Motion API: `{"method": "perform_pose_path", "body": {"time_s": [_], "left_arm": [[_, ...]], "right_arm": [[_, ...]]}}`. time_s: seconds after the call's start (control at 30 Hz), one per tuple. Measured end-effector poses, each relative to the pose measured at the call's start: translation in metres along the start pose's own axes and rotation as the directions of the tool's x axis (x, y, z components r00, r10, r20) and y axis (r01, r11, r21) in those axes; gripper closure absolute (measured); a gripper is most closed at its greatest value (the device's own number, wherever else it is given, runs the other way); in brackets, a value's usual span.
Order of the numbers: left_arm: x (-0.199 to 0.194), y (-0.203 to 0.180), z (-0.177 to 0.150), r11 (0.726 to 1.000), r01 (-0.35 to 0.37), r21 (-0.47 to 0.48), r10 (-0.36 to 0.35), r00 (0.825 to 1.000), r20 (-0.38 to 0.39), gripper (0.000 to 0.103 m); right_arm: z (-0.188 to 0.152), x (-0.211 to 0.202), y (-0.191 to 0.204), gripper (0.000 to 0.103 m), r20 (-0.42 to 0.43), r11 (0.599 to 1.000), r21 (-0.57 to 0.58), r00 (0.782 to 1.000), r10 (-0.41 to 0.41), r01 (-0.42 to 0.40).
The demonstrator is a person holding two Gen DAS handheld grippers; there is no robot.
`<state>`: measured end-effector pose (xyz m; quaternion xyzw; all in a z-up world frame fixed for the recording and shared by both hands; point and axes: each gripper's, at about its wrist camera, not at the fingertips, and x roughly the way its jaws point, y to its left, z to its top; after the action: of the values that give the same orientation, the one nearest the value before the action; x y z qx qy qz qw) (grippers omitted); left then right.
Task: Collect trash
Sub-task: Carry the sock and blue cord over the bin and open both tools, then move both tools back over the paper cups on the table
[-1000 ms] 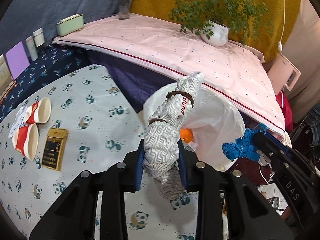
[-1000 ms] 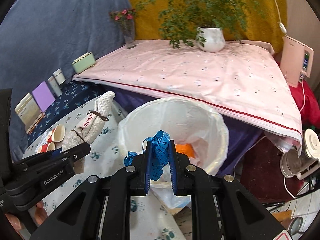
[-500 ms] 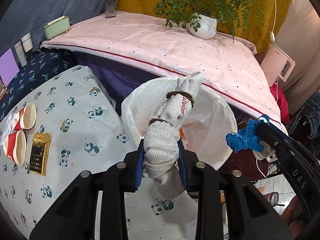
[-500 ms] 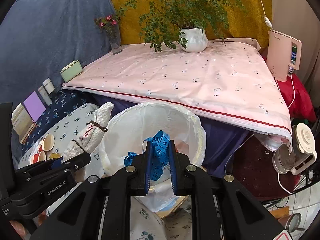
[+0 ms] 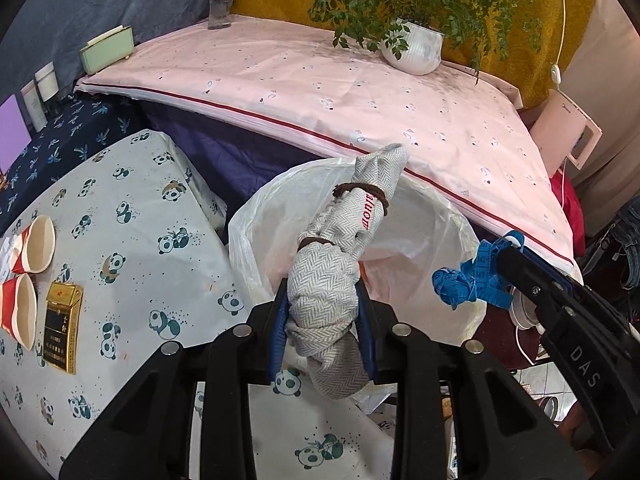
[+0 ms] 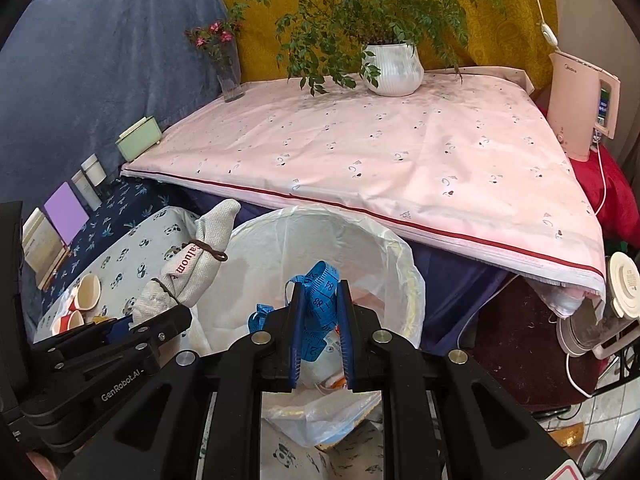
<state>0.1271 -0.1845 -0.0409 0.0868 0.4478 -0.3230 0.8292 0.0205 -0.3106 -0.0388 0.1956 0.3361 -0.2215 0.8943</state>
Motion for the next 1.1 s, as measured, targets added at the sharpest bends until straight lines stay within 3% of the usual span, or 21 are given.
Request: {"method": "perform_pose_path", "body": {"time_s": [0.23, 0.37, 0.43, 0.67, 0.73, 1.1], "left_arm": [[0.01, 0.012, 0.006, 0.999, -0.012, -0.03, 0.012, 1.0, -0.005, 0.07], [0.008, 0.016, 0.009, 0.999, -0.027, -0.044, 0.027, 1.0, 0.01, 0.05], [0.005, 0.019, 0.01, 0.998, -0.032, -0.048, 0.033, 0.999, 0.023, 0.047], [-0.005, 0.034, 0.007, 0.996, -0.045, -0.071, 0.047, 0.998, 0.035, 0.042], [-0.011, 0.042, 0.004, 0.995, -0.051, -0.09, 0.055, 0.998, 0.043, 0.038], [-0.041, 0.103, -0.017, 0.974, -0.136, -0.182, 0.15, 0.987, 0.065, 0.034]], "right_arm": [[0.004, 0.014, 0.005, 0.086, -0.009, 1.0, 0.016, 1.0, 0.002, -0.002], [0.008, 0.014, 0.006, 0.079, -0.004, 1.0, 0.023, 1.0, 0.003, -0.003], [0.009, 0.013, 0.007, 0.074, 0.001, 1.0, 0.024, 1.0, 0.001, -0.001], [0.01, 0.006, 0.015, 0.062, 0.012, 0.999, 0.028, 1.0, 0.02, -0.021], [0.01, 0.004, 0.022, 0.062, 0.012, 0.999, 0.014, 1.0, 0.028, -0.028], [-0.001, -0.003, 0.081, 0.056, 0.009, 0.992, -0.075, 0.994, 0.106, -0.105]]}}
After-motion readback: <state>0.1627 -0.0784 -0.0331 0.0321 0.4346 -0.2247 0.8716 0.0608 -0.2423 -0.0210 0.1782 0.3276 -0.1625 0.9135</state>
